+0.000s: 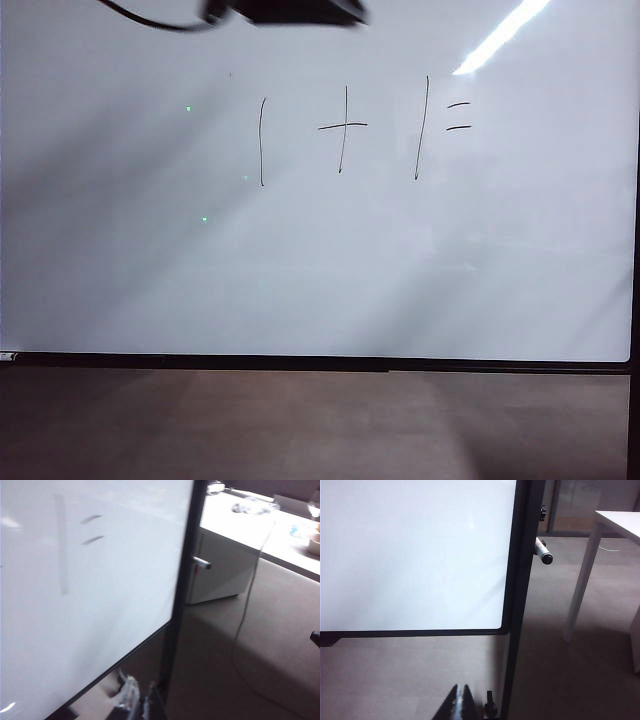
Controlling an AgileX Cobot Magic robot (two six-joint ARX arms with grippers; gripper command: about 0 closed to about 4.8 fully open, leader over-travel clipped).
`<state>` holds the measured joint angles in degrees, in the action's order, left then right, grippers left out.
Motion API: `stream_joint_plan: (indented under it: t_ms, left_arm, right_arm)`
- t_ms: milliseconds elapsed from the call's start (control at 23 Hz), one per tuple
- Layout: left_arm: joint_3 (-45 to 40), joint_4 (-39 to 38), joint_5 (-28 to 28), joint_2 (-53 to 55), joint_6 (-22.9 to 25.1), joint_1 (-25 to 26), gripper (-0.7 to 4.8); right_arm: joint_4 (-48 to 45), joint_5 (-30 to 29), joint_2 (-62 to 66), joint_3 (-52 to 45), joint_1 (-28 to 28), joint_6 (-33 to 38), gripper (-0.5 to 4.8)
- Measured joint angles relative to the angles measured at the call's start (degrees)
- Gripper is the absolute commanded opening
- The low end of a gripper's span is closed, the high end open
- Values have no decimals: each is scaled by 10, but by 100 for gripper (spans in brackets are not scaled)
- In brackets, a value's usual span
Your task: Reach to the right to find the marker pen, pick it up, and write the answer to the math problem on the whiteboard.
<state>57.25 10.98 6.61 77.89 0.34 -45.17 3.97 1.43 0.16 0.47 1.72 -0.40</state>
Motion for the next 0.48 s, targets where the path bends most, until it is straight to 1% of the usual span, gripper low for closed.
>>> stream_joint_plan:
  t_ms: [87, 261, 348, 479]
  left_arm:
    - [27, 8, 0, 54, 0, -21, 27]
    - [48, 12, 0, 108, 0, -70, 27]
    - [47, 7, 1, 116, 0, -94, 27]
    - [47, 9, 1, 117, 0, -111, 27]
  right_arm:
    - [0, 0, 0, 0, 0, 0, -1]
    - [-1, 0, 0, 0, 0, 0, -1]
    - [-1, 0, 0, 0, 0, 0, -1]
    - [-4, 0, 0, 0, 0, 12, -1]
